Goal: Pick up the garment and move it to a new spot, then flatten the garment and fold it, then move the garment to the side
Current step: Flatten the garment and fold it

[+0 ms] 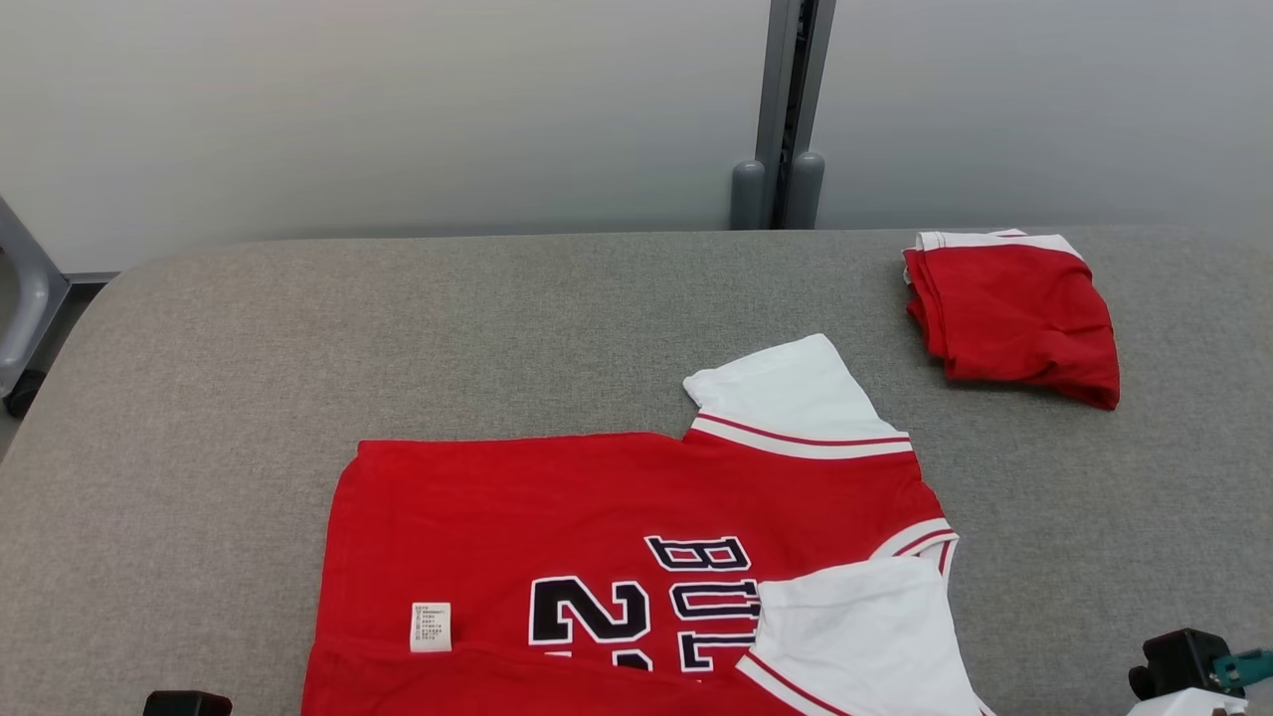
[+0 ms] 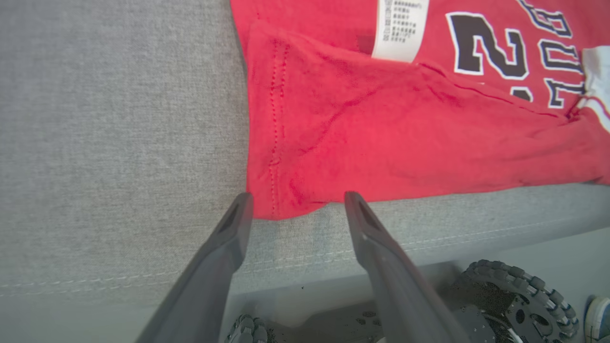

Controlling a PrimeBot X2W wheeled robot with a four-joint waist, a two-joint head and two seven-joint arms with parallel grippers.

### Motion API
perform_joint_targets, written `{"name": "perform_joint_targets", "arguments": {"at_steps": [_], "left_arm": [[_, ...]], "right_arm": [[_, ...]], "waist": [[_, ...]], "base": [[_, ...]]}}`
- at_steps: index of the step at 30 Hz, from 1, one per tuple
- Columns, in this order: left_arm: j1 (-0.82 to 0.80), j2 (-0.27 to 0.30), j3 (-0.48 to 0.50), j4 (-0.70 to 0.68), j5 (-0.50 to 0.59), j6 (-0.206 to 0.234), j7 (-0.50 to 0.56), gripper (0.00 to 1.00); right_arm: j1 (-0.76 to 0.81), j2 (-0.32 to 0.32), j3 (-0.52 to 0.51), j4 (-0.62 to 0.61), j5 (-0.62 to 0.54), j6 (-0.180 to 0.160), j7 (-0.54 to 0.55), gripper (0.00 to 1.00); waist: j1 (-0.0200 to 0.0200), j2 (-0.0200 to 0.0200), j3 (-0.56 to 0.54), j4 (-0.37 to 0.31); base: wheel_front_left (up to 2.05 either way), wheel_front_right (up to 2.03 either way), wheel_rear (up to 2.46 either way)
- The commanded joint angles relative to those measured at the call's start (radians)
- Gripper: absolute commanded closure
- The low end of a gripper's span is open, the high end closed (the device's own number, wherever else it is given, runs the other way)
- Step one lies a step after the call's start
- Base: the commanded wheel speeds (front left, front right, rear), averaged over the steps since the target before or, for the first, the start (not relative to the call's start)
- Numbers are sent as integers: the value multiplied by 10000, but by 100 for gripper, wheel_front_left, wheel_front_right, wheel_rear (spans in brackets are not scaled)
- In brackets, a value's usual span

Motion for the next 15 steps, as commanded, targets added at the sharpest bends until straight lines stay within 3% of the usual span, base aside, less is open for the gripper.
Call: {"name": "perform_joint_targets", "arguments": {"at_steps": [1, 10, 15], "left_arm": [[-15, 149, 59, -96, -17, 99, 46, 0], [-592, 840, 857, -845, 150, 258, -437, 0], [-1699, 1245, 1106, -986, 541, 107, 18, 0]], "right_arm": [[-51, 8, -46, -119, -101, 4, -81, 0], [-856, -566, -295, -793, -263, 4, -855, 0], [-2125, -861, -185, -700, -645, 4, -1175, 0]], "waist": [[0, 0, -11, 5], [0, 0, 85, 14], [0, 0, 498, 14]], "base": [[0, 0, 0], [0, 0, 0], [0, 0, 0]]}}
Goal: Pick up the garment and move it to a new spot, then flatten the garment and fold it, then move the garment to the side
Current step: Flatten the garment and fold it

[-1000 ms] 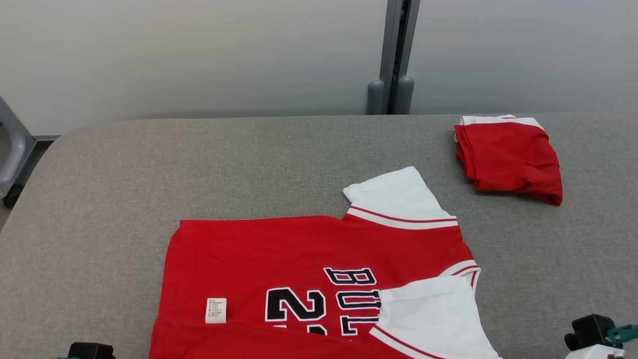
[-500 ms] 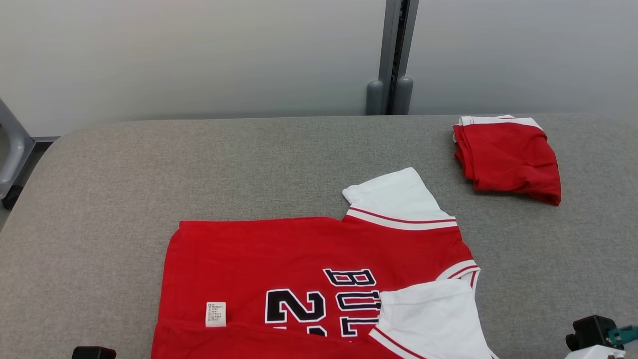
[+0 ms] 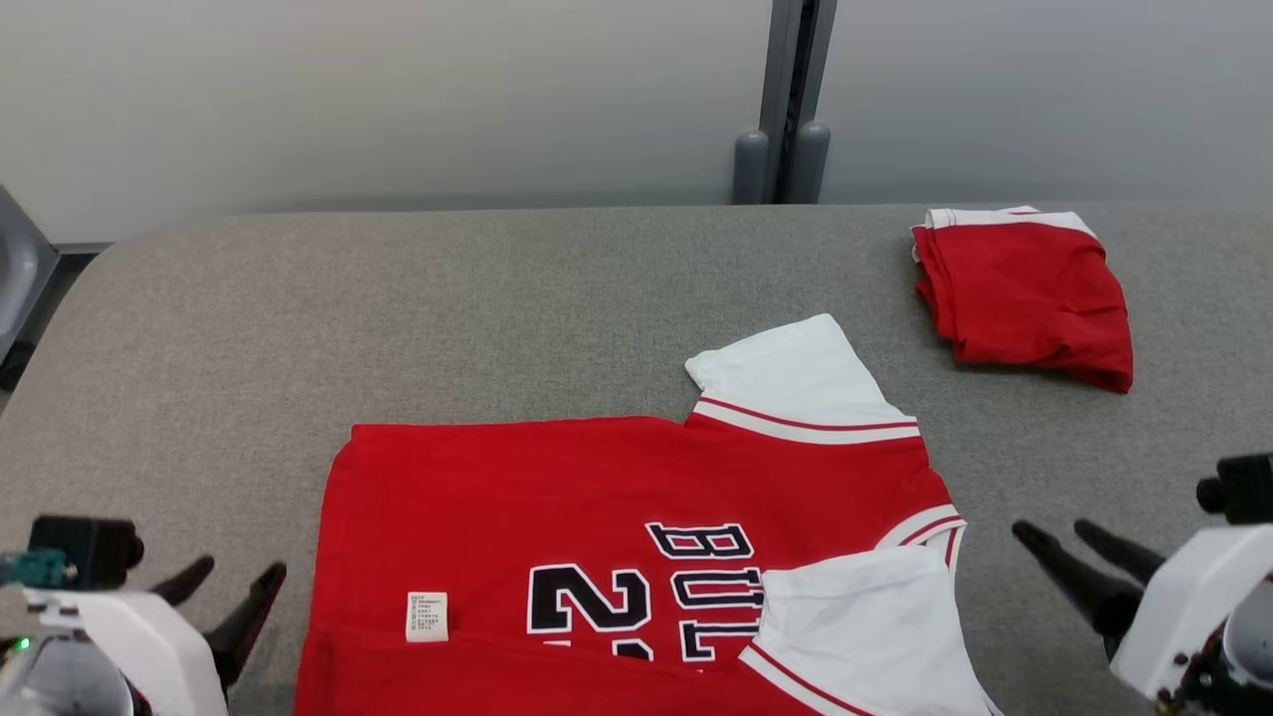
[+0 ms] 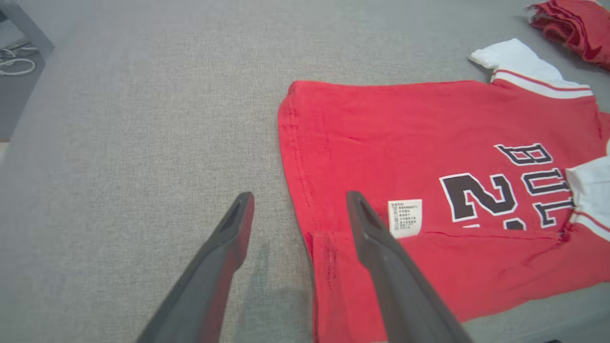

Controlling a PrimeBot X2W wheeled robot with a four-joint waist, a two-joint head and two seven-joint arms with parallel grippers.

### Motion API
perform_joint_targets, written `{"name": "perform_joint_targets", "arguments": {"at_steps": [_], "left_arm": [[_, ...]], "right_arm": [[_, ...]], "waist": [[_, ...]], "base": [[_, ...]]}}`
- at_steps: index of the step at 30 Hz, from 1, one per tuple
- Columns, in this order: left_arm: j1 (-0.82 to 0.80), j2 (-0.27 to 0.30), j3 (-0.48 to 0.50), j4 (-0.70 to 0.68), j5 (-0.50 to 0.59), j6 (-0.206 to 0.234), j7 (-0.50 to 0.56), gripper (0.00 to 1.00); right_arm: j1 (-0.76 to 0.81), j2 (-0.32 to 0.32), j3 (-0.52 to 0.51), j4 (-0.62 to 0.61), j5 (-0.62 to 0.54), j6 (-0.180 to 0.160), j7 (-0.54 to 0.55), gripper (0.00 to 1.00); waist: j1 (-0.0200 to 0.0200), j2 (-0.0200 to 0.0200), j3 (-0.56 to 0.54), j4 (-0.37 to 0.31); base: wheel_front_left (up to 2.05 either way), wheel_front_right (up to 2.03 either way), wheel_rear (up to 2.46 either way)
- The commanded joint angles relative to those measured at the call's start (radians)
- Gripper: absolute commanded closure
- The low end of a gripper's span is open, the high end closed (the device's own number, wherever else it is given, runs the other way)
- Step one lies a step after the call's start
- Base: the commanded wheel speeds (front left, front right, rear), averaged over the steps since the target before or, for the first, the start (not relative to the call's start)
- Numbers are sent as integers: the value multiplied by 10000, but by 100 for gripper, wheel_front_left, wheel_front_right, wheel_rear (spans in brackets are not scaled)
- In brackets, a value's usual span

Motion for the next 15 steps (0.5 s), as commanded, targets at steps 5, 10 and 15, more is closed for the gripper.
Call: {"name": "perform_joint_targets", "arguments": {"at_steps": [5, 10, 15], "left_arm": [[-1480, -17, 253, 206, 375, -356, 455, 0], [-3021, -661, 209, 1269, 892, -980, 620, 0], [-4217, -1278, 57, 2585, 854, -1849, 1131, 0]], "right_arm": [[-1790, -238, 453, 463, -500, 6, -336, 0], [-4273, -146, 998, 2028, -870, 6, -829, 0], [-6313, -186, 1559, 3621, -1221, 6, -925, 0]], "waist": [[0, 0, 765, -28], [0, 0, 1662, -16], [0, 0, 2377, 138]], "base": [[0, 0, 0], [0, 0, 0], [0, 0, 0]]}}
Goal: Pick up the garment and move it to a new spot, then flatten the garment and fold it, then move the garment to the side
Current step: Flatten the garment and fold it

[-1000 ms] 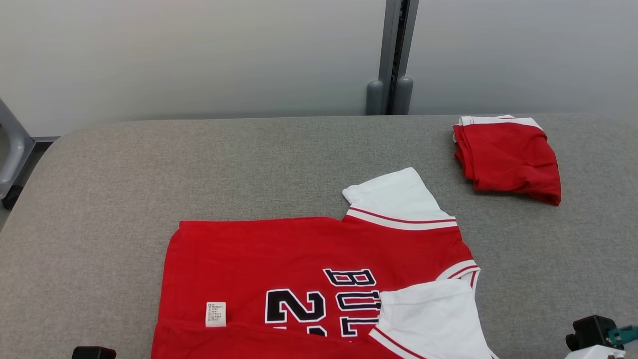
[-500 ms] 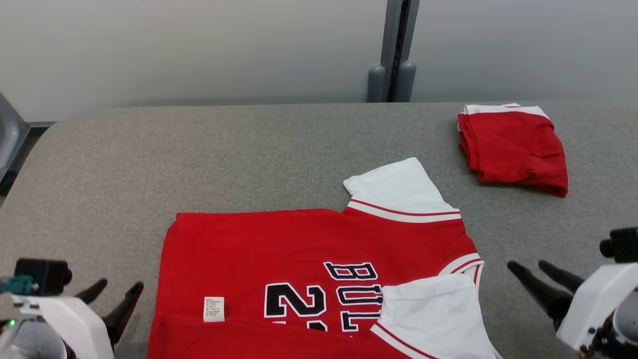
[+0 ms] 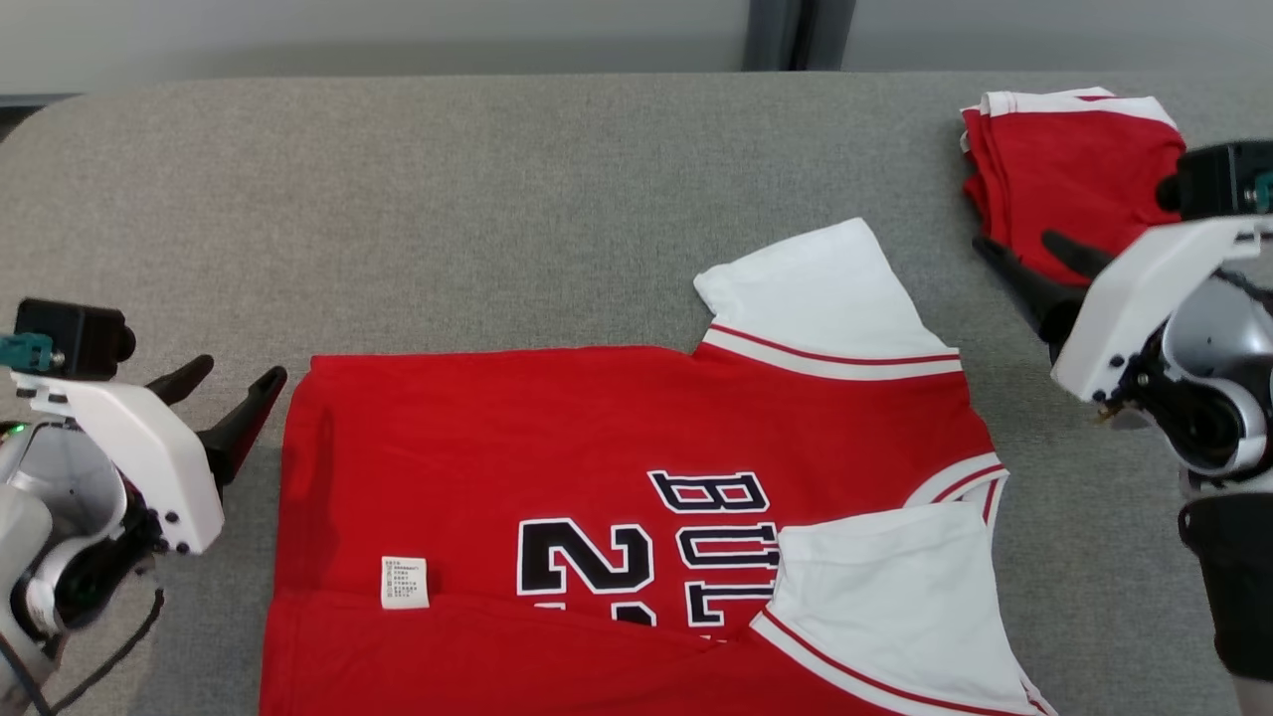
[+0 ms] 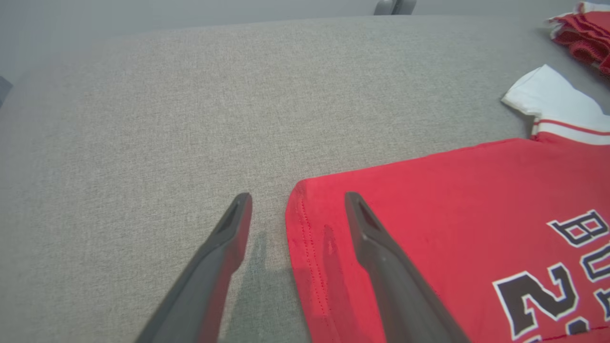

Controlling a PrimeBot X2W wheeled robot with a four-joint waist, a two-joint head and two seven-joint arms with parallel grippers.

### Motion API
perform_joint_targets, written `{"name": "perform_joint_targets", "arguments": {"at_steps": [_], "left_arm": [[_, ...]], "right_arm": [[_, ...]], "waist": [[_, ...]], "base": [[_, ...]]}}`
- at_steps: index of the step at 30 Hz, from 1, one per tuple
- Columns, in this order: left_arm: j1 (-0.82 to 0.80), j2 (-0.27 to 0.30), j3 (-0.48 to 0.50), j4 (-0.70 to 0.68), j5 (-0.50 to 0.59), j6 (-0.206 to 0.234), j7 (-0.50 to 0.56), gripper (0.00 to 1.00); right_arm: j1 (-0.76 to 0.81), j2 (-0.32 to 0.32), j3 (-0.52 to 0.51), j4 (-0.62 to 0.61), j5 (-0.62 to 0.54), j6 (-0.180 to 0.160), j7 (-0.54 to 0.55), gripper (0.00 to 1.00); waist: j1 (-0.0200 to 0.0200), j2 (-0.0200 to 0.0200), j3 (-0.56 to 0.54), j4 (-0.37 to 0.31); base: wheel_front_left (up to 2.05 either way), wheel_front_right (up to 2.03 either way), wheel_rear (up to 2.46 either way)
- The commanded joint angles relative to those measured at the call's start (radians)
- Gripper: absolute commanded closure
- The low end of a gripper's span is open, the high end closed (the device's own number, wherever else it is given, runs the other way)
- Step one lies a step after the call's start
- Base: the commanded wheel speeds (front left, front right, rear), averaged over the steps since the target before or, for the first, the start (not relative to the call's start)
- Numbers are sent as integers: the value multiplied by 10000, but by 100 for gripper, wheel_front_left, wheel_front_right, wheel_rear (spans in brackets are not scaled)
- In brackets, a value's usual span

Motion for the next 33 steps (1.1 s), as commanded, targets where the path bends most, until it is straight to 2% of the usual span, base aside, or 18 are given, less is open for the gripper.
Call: {"name": "perform_joint_targets", "arguments": {"at_steps": [1, 8, 13, 19, 25, 33], "left_arm": [[-387, -131, 8, 273, -95, -222, 173, 0], [-1968, -783, -37, 2090, -509, -1347, 1164, 0], [-2668, -1088, -15, 2906, -881, -1792, 1582, 0], [-3186, -1220, -143, 3299, -1259, -1963, 1920, 0], [-3618, -1133, -508, 3364, -1874, -1963, 2891, 0], [-3668, -978, -1036, 3367, -2646, -1965, 4254, 0]], "right_arm": [[-428, -70, 65, 333, -95, 4, -15, 0], [-2582, 5, 841, 2477, -443, 4, 7, 0], [-3512, 213, 1202, 3874, -280, 4, -129, 0], [-4340, 333, 1426, 5306, -120, 4, -350, 0], [-5164, 572, 1521, 6585, -132, 4, -178, 0], [-5535, 955, 1895, 7408, 137, 4, -169, 0]], "waist": [[0, 0, 423, 160], [0, 0, 1116, 373], [0, 0, 1419, 481], [0, 0, 1768, 543], [0, 0, 2106, 550], [0, 0, 2058, 449]], "base": [[0, 0, 0], [0, 0, 0], [0, 0, 0], [0, 0, 0], [0, 0, 0], [0, 0, 0]]}}
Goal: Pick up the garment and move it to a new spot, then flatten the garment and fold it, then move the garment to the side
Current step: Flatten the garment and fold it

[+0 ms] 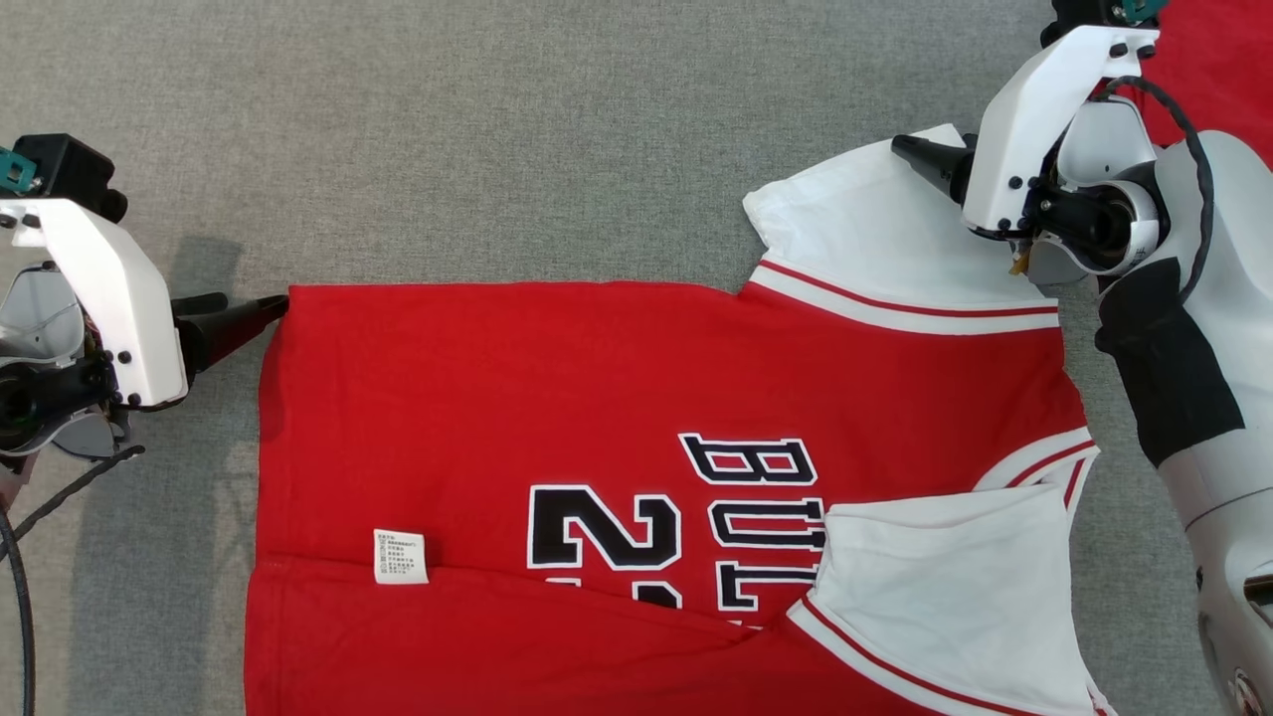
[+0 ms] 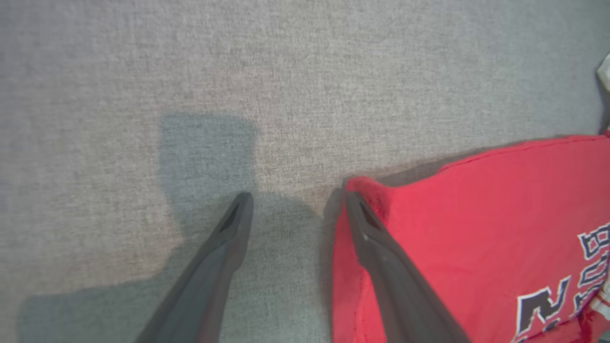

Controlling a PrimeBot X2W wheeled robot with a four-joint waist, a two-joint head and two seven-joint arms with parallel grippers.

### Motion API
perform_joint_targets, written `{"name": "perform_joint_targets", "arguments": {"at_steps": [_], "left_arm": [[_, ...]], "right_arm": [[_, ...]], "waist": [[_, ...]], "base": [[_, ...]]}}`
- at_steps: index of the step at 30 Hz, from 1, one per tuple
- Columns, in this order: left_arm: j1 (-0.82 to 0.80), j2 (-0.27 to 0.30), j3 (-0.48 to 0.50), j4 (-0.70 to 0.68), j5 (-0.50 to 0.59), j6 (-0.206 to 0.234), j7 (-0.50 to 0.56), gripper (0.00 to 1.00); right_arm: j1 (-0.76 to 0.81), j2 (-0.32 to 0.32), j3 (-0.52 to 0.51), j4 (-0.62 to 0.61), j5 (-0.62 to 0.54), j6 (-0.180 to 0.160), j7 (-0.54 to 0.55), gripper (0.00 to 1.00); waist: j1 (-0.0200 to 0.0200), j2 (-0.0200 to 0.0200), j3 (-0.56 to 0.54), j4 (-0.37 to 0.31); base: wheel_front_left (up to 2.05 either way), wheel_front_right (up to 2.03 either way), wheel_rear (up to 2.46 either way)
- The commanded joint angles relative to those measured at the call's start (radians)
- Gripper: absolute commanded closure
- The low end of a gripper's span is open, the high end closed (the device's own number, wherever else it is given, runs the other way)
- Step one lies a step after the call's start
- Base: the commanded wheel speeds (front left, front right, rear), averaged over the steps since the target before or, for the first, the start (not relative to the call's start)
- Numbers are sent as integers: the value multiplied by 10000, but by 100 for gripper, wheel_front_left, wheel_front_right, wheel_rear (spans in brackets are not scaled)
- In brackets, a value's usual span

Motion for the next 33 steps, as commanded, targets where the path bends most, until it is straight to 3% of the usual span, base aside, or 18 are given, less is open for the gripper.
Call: {"name": "perform_joint_targets", "arguments": {"at_steps": [1, 11, 24, 25, 26, 27, 28, 29, 30, 33], "left_arm": [[-89, 16, -21, 4, -39, -14, 0, 0], [-491, 51, 8, -17, -475, -15, -112, 0], [-319, 191, -474, -387, -961, -16, 662, 0], [-336, 180, -507, -368, -982, -16, 733, 12], [-351, 162, -536, -352, -1036, -16, 789, 23], [-359, 146, -566, -335, -1071, -16, 860, 33], [-366, 138, -598, -330, -1077, -16, 932, 45], [-379, 142, -618, -326, -1073, -16, 980, 65], [-398, 149, -628, -325, -1063, -16, 977, 100], [-395, 136, -640, -304, -1058, -16, 876, 100]], "right_arm": [[-33, 38, 69, 122, 45, 4, -17, 0], [-111, 146, 706, 703, 557, 4, 140, 0], [-77, 270, 1392, 1079, 1231, 5, 424, 0], [-80, 280, 1452, 1106, 1291, 5, 497, 17], [-90, 281, 1501, 1118, 1339, 5, 521, 49], [-93, 276, 1541, 1123, 1393, 5, 543, 52], [-93, 271, 1588, 1118, 1442, 5, 556, 85], [-88, 260, 1643, 1103, 1486, 5, 564, 100], [-89, 243, 1706, 1049, 1532, 5, 530, 100], [-38, 159, 1873, 825, 1738, 5, 347, 100]], "waist": [[0, 0, -18, -13], [0, 0, 78, -29], [0, 0, 85, -10], [0, 0, 85, -15], [0, 0, 82, -20], [0, 0, 73, -24], [0, 0, 59, -28], [0, 0, 41, -29], [0, 0, 23, -30], [0, 0, -49, -36]], "base": [[0, 0, 0], [0, 0, 0], [0, 0, 0], [0, 0, 0], [0, 0, 0], [0, 0, 0], [0, 0, 0], [0, 0, 0], [0, 0, 0], [0, 0, 0]]}}
